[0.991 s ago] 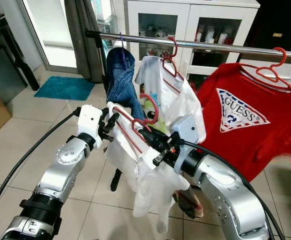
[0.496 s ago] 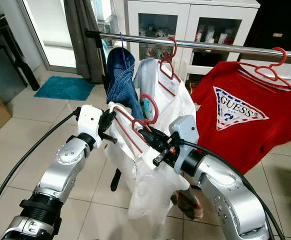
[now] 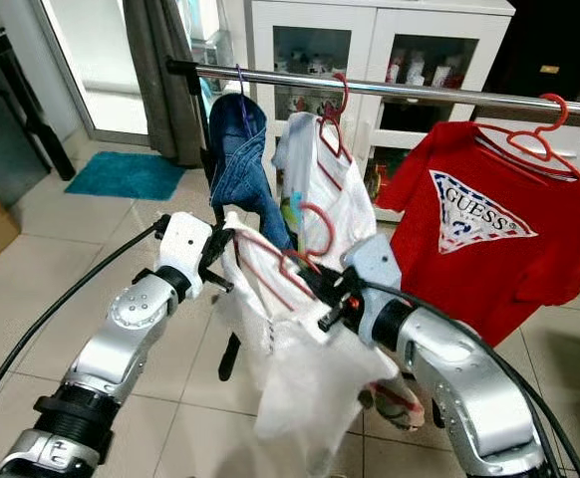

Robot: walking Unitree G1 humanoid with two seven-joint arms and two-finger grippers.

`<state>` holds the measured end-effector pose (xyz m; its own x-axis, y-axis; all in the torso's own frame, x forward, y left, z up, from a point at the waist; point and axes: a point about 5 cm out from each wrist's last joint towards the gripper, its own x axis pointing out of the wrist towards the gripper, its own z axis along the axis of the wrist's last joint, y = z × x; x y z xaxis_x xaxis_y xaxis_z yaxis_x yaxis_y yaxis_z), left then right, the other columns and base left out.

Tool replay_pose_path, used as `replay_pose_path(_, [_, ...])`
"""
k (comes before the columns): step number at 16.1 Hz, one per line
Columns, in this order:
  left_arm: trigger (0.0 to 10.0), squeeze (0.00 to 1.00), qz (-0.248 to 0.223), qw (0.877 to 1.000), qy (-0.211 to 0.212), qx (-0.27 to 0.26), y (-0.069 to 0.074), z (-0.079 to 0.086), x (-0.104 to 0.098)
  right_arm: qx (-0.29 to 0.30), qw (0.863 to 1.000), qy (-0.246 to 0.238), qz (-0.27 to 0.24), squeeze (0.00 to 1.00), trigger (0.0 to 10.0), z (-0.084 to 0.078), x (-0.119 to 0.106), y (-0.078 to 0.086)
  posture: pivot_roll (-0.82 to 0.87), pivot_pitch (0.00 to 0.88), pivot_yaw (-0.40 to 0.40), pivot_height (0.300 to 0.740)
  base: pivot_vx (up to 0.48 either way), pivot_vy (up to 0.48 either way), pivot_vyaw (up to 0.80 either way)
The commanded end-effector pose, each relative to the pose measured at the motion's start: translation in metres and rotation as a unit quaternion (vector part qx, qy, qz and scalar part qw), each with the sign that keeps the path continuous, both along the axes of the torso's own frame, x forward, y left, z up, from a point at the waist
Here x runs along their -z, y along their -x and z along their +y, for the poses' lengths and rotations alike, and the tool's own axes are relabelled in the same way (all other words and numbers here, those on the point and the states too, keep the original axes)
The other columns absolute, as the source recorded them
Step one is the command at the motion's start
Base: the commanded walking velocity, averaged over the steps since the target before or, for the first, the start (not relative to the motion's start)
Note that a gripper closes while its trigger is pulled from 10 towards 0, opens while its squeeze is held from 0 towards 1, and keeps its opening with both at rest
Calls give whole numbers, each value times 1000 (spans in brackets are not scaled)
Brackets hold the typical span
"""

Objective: Hang hanger

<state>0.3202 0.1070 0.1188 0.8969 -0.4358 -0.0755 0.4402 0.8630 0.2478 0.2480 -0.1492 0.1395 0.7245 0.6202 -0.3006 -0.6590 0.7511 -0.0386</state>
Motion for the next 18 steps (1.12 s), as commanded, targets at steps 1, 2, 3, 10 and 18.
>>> replay_pose_path(1, [0, 0, -5, 1000, -10, 10, 1, 0, -4, 10, 999, 39, 1, 0, 0, -3, 3, -4, -182, 0, 19, 740, 0, 0, 0])
replay_pose_path(2, [0, 0, -3, 1000, -15, 16, 2, 0, -4, 8, 999, 49, 3, 0, 0, -3, 5, -4, -182, 0, 18, 740, 0, 0, 0])
replay_pose_path(3, [0, 0, -1, 999, -23, 34, 3, -3, -3, 2, 999, 44, 5, 0, 0, 0, 4, -5, -185, 0, 16, 740, 0, 0, 0])
replay_pose_path(10, [0, 0, -4, 984, 12, 179, 18, -49, -18, -27, 998, 50, 5, 0, 0, 23, 6, -6, -185, 0, 15, 740, 0, 0, 0])
replay_pose_path(18, [0, 0, 28, 990, -69, 123, 21, -23, -10, 50, 997, 62, -14, 0, 0, 2, 0, -23, -187, 0, 17, 740, 0, 0, 0])
